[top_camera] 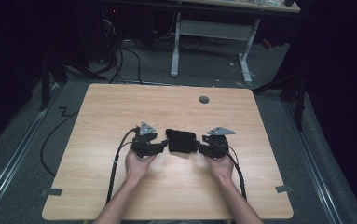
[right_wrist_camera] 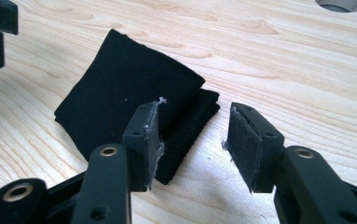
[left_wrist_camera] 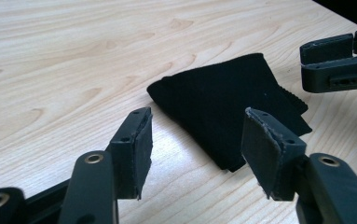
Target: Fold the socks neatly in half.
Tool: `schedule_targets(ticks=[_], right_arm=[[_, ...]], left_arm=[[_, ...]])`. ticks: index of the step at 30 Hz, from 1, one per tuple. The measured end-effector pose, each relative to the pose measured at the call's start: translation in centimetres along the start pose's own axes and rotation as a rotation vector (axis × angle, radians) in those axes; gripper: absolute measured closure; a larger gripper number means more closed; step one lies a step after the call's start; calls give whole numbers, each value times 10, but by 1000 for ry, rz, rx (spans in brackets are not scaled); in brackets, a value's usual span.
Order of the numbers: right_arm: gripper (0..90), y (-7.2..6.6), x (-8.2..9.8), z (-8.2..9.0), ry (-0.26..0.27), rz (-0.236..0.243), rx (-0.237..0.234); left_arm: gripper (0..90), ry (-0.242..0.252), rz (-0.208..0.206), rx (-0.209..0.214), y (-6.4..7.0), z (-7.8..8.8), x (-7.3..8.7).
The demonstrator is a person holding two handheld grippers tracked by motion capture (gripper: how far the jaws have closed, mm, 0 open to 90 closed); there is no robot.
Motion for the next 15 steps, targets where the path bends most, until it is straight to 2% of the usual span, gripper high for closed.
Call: schedule_targets(ticks=[15], right_arm=[[553, 9, 6, 13, 11, -32, 7]], left_arm=[[402, 48, 12, 3, -10, 16, -3]])
Point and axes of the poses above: each handheld gripper's, and its own axes: z roughly backward along the jaws, x roughly out of its underside, y roughly to its right, the point moved 6 cm from there along -z, roughly forward along the jaws, and after that the axes turned 12 degrees about -x, right-handed, at the moved point
